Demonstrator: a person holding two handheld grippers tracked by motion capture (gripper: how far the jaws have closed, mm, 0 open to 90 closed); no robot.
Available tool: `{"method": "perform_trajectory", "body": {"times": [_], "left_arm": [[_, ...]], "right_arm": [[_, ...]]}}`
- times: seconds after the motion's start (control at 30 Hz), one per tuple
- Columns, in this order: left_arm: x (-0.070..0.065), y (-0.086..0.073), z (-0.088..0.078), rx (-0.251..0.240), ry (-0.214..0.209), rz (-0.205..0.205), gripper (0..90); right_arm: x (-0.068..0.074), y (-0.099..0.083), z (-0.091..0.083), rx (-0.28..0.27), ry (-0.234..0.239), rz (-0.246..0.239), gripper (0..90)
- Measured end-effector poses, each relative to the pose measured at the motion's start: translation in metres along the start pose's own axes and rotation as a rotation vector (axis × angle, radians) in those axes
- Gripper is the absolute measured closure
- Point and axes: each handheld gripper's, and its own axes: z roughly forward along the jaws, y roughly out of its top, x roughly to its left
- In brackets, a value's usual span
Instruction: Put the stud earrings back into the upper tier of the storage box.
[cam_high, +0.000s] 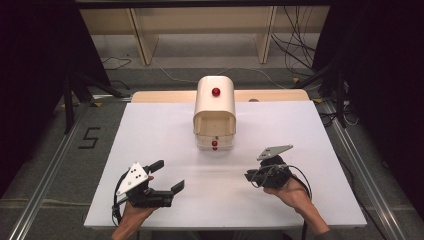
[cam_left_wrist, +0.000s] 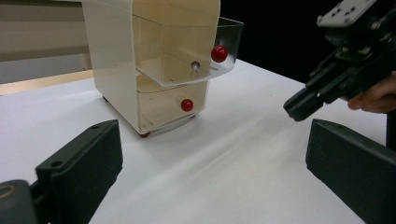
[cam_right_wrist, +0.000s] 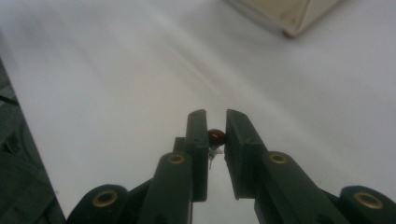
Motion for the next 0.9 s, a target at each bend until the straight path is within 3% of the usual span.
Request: {"method": "perform_trajectory", "body": {"times": [0.2, 0.5, 0.9], "left_arm": [[0.0, 0.0, 0.0, 0.004, 0.0, -0.001, 3.4], [0.001, 0.0, 0.0, -0.002, -0.002, -0.007, 3.4], [0.001, 0.0, -0.001, -0.001, 0.001, -0.008, 3.4]], "right_arm": [[0.008, 0.023, -0.014, -0.086, 0.003, -0.032, 80.1], [0.014, 0.051, -0.026, -0.17, 0.001, -0.053, 80.1], [0.022, 0.099, -0.034, -0.229, -0.005, -0.09, 80.0]]}}
